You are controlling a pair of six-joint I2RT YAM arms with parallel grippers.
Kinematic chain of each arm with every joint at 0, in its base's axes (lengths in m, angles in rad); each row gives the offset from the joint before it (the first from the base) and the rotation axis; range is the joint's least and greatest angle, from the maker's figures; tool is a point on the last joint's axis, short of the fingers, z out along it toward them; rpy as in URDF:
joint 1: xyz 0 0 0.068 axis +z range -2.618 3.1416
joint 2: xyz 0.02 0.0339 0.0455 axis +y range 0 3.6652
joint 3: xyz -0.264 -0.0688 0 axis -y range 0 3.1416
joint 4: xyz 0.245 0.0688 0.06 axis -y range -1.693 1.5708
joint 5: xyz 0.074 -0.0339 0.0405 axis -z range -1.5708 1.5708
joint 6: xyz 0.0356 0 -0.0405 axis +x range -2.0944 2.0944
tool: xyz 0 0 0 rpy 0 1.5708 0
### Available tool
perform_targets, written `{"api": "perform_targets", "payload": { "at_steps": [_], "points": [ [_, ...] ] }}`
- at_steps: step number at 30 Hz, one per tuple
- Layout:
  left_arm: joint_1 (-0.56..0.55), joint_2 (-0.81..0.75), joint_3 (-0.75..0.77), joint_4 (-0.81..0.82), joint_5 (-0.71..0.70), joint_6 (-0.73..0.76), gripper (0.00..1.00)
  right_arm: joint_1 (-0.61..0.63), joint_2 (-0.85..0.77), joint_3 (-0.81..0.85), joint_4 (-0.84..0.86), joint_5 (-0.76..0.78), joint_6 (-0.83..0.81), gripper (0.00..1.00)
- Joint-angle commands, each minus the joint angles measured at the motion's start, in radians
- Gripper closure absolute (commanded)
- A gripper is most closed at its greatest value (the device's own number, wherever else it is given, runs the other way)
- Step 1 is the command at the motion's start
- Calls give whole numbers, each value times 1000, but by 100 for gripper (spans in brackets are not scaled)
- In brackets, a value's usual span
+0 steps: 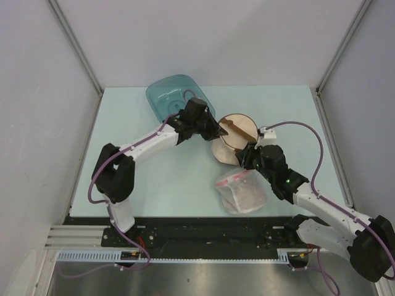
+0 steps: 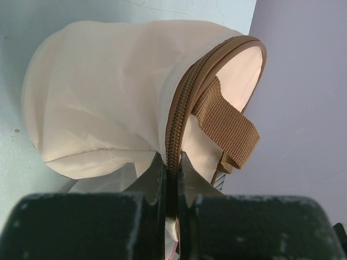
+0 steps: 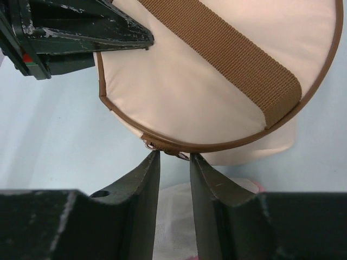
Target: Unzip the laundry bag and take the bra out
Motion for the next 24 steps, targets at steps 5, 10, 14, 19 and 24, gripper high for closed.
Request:
{"api": "perform_targets", "payload": {
  "at_steps": [5,10,14,19,24],
  "points": [
    [3,-55,-8,21,11,-17,100,5,32,0,118,9,4,78],
    [3,-51,-8,22,16,-17,99,4,-5,2,92,40,-5,96],
    [4,-48,-11,24,16,-15,100,1,-23,-3,61,60,-12,100],
    [7,-51,-13,21,12,-9,99,-17,-49,-27,29,66,-15,100],
    [10,-48,-11,33,23,14,100,-80,-94,-52,-43,61,-25,100]
  ]
}}
